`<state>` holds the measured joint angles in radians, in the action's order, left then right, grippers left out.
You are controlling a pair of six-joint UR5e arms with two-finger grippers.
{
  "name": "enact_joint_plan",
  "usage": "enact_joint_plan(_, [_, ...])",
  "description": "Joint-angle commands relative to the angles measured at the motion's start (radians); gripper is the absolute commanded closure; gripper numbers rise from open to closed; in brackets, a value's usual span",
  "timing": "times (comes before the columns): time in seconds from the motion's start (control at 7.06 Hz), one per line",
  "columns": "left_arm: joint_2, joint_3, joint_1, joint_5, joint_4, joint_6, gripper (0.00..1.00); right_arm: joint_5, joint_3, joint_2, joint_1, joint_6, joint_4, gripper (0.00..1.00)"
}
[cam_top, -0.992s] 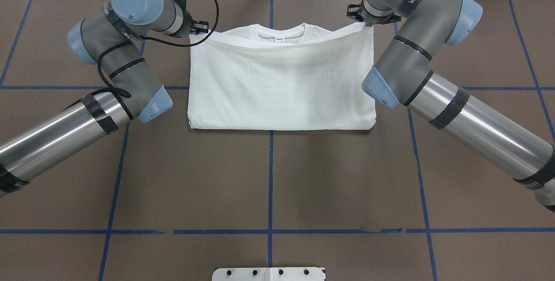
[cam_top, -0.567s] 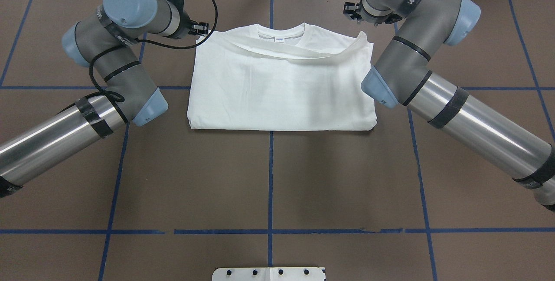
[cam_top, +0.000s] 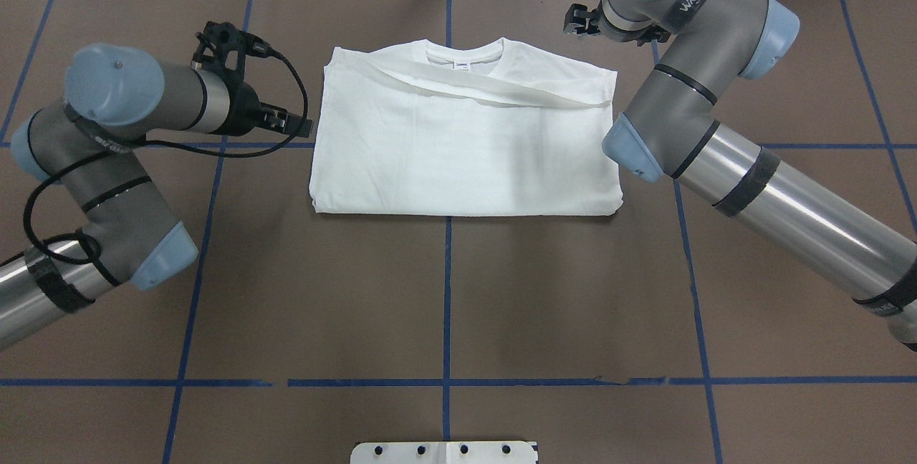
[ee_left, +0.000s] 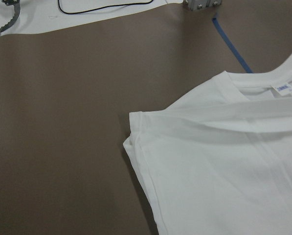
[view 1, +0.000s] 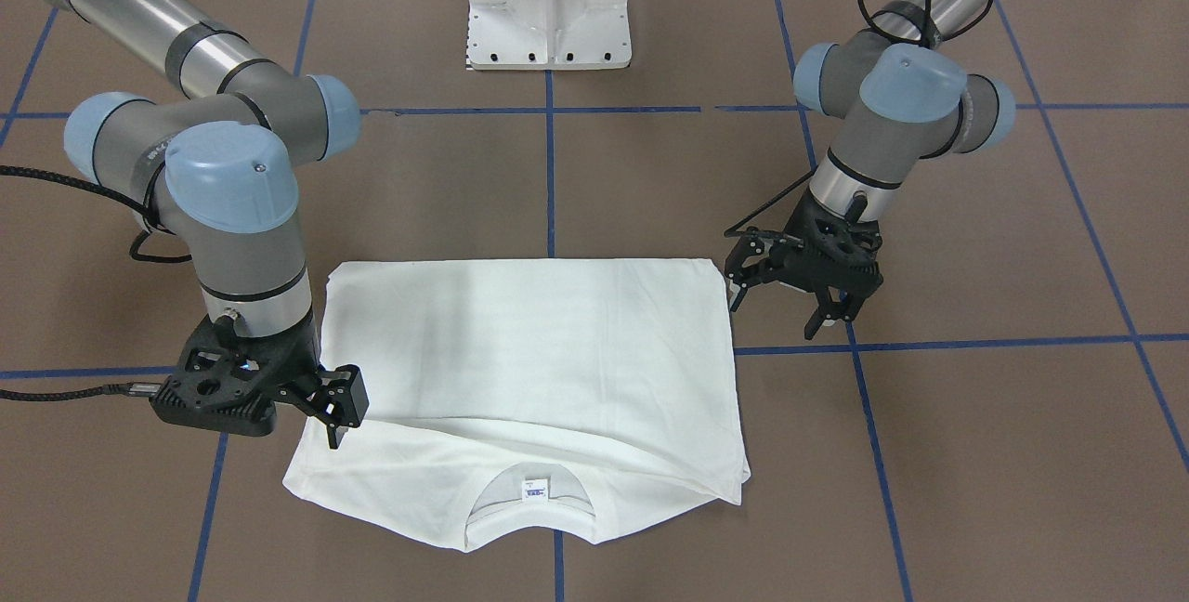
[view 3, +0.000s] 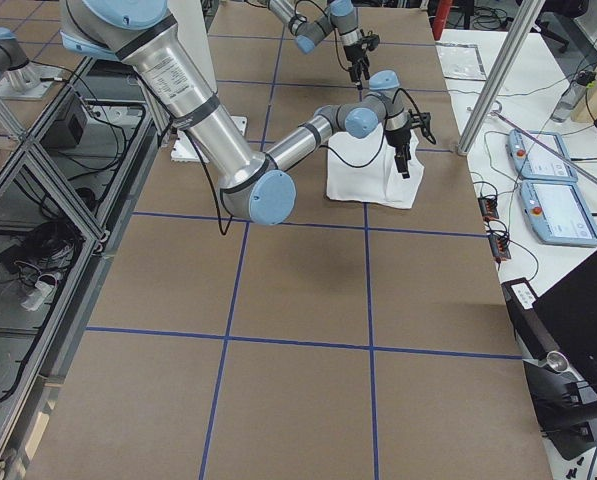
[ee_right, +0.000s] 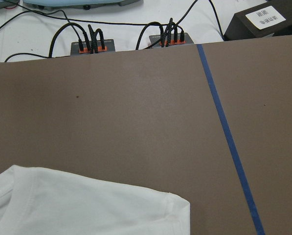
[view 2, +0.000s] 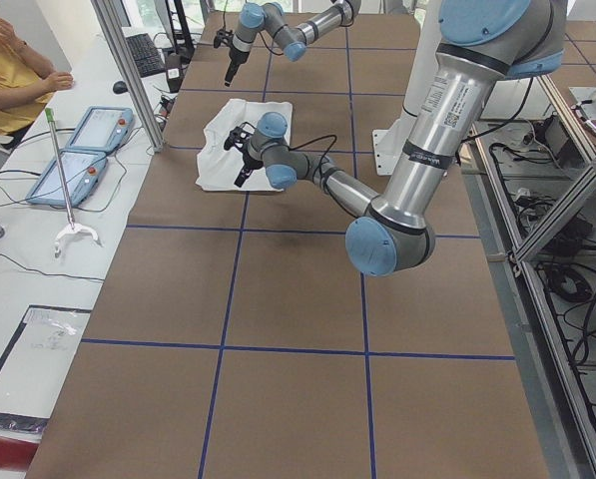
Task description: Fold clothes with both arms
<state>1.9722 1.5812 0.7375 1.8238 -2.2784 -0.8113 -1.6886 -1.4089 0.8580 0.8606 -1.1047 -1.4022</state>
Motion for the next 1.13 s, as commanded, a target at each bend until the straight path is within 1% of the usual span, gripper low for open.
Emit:
enact_joint_plan(0.0, [-0.047,0.003,-0.148,-0.082,-0.084,-0.165,0.04,0.000,-0.002,0.001,-0.005,0.000,0.002,0.00])
enact_joint_plan(0.14, [-0.036,-0.004,-0.183,-0.107,-0.084,-0.220,0.15,0.000,-0.002,0.001,-0.006,0.000,0.002,0.00])
enact_joint_plan(0.28, [-0.036,-0.006,-0.188,-0.109,-0.084,-0.236,0.28,0.000,-0.002,0.001,-0.006,0.002,0.002,0.00])
enact_joint_plan(0.42, [-0.038,-0.010,-0.188,-0.109,-0.084,-0.238,0.37,0.000,-0.004,0.000,-0.006,0.000,0.002,0.00])
enact_joint_plan(0.57, [-0.036,-0.013,-0.188,-0.109,-0.084,-0.242,0.52,0.000,-0.004,0.000,-0.009,0.000,0.002,0.00])
enact_joint_plan(0.71, [-0.035,-0.016,-0.188,-0.107,-0.084,-0.259,0.79,0.000,-0.004,0.000,-0.011,0.000,0.002,0.00])
enact_joint_plan(0.85, [-0.035,-0.013,-0.188,-0.109,-0.084,-0.259,1.00,0.000,-0.004,0.000,-0.012,0.000,0.002,0.00])
enact_joint_plan(0.99, [-0.035,-0.009,-0.187,-0.109,-0.084,-0.258,1.00,0.000,-0.004,0.000,-0.012,0.000,0.002,0.00])
